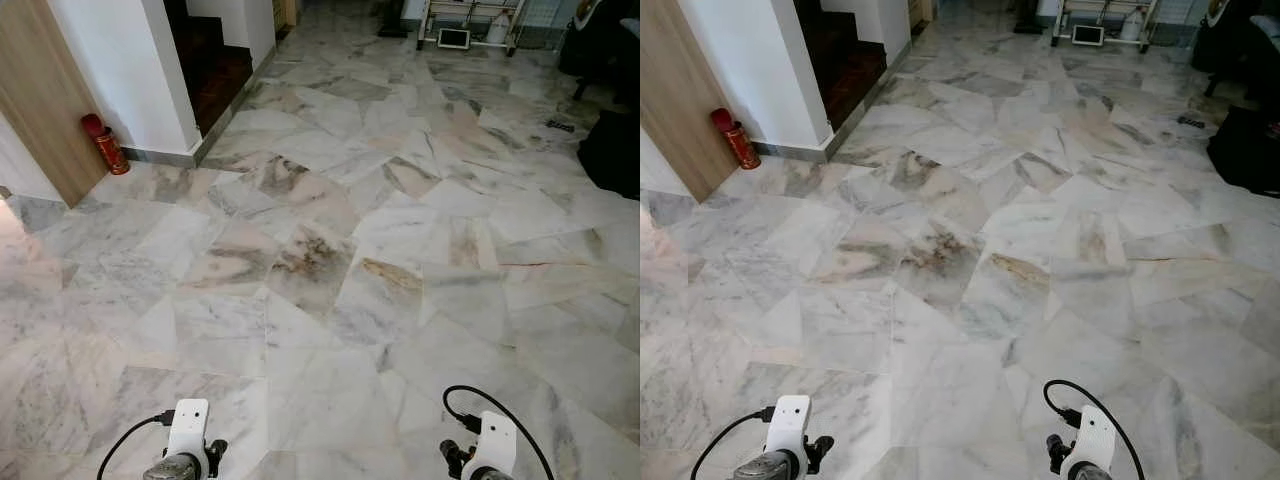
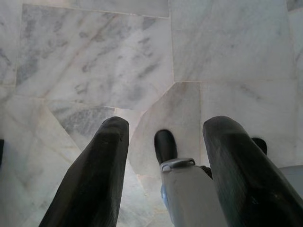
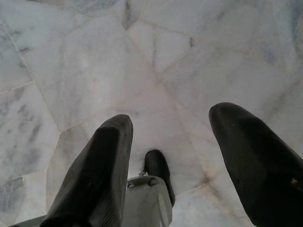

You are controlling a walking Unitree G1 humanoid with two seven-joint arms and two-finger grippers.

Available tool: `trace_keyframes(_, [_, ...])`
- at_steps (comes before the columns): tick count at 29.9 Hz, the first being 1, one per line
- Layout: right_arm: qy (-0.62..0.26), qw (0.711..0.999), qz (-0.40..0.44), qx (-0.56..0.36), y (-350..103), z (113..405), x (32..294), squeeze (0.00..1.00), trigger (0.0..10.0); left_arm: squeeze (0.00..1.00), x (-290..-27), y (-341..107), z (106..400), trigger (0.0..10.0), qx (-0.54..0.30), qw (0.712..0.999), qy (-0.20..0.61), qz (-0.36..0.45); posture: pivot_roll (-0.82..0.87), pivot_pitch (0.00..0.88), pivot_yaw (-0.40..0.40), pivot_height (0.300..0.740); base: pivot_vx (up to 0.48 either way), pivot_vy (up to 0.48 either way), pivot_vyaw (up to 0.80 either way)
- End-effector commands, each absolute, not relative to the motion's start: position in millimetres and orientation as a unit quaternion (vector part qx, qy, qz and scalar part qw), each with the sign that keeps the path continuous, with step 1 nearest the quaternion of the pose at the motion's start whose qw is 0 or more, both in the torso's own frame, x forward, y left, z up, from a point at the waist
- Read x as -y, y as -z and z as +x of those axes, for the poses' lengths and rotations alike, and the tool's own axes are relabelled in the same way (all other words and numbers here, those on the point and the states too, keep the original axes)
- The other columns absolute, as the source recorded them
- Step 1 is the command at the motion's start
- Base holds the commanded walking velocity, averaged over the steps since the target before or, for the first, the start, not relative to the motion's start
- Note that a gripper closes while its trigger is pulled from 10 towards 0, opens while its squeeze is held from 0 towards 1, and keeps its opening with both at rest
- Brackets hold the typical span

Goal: Move the pillow to the sofa from floor

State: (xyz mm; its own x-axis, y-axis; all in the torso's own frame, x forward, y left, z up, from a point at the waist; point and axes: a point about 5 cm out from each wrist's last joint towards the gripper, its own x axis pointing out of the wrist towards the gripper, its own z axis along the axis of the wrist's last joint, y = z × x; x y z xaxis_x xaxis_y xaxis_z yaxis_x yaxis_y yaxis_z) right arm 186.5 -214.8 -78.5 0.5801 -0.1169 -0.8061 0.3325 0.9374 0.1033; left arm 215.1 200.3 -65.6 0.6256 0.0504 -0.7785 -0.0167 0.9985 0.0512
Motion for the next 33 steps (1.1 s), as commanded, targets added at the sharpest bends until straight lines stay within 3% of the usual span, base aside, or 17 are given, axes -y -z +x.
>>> trace_keyframes(1, [0.120, 0.884, 0.119, -0.435, 77.2, 188.9, 214.4, 0.00, 10.0, 0.00, -203.4, 67.4, 211.8, 10.0, -0.446, 0.894, -0.011, 0.034, -0.09, 0.061, 0.003, 0.740, 0.000, 0.000, 0.00])
trace_keyframes(22, [0.115, 0.896, 0.091, -0.418, 74.2, 192.0, 217.1, 0.00, 10.0, 0.00, -204.7, 68.6, 209.8, 10.0, -0.448, 0.893, -0.040, 0.015, -0.08, 0.067, -0.004, 0.740, 0.000, 0.000, 0.00])
trace_keyframes(33, [0.113, 0.893, 0.100, -0.425, 76.3, 188.9, 215.6, 0.00, 10.0, 0.00, -204.7, 69.4, 208.3, 10.0, -0.452, 0.891, -0.027, 0.026, -0.09, 0.045, 0.003, 0.740, 0.000, 0.000, 0.80])
